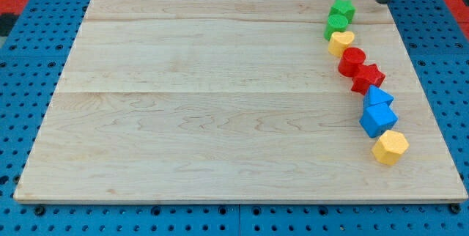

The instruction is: Move the green circle yellow heart and red star to the right side slightly

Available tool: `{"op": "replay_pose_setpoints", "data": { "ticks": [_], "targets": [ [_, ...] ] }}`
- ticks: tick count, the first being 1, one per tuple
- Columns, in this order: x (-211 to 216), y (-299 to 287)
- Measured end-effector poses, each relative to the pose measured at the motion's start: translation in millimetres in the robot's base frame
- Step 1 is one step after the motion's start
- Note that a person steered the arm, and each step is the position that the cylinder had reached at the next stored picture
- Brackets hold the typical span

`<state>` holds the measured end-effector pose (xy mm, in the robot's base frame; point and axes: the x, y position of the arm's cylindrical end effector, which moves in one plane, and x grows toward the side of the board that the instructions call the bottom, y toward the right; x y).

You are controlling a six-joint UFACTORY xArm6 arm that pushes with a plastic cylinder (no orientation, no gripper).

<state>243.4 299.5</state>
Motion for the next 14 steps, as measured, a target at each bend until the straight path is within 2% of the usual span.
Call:
{"op": "replay_pose_setpoints", "data": {
  "ticks": [1,2,3,4,5,6,8,9,10,13,14],
  "targets": [
    [-0.1,19.1],
    [-36.3,-58.4],
    [-43.8,-174.4],
    [-1.6,-207.2],
    [34.3,-180.2],
    [49.4,-162.0],
    [53.5,-141.2],
    [62.1,-167.2],
    [85.8,-159.0],
    [91.4,-147.3],
    [107.1,-151.2]
  ]
}}
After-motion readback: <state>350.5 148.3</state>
